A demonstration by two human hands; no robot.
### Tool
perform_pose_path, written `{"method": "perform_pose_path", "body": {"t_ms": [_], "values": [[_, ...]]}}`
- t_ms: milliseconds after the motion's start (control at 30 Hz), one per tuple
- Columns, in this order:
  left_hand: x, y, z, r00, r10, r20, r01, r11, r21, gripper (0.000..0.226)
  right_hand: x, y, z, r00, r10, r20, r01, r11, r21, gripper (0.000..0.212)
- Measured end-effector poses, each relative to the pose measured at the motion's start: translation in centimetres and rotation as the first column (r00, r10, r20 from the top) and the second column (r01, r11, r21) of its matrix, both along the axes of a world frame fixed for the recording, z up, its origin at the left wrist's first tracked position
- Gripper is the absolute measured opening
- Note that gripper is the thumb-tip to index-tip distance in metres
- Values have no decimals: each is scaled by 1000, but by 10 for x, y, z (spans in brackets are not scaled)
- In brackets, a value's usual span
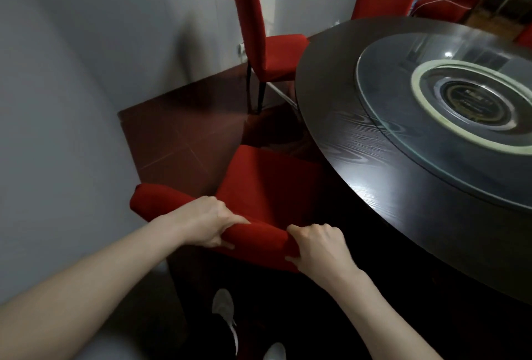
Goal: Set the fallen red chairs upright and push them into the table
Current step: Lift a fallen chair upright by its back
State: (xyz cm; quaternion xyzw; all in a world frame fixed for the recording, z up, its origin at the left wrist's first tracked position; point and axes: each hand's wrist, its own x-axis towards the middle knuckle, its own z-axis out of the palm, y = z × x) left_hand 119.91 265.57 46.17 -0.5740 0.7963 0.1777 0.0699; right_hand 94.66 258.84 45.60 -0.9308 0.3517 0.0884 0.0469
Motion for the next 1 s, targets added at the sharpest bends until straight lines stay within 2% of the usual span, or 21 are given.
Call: {"method": "perform_pose_path", "body": {"t_ms": [200,300,467,700,1000], "values": [[-3,-25,9,996,-87,29,78,973,218,80,15,-5,5,993,-58,-106,65,995,71,47],[1,-28,4,993,-115,-21,116,959,259,79,35,6,-2,998,-51,-23,54,986,156,60],[4,-21,-6,980,-199,23,194,970,146,75,38,12,-10,993,-71,91,60,991,122,54],[12,-31,-13,947,-292,135,306,946,-102,53,35,1,-17,980,5,199,14,995,-94,47],[27,-47,-1,917,-388,95,398,908,-128,37,46,1,-12,972,-55,229,79,993,-93,52]]}}
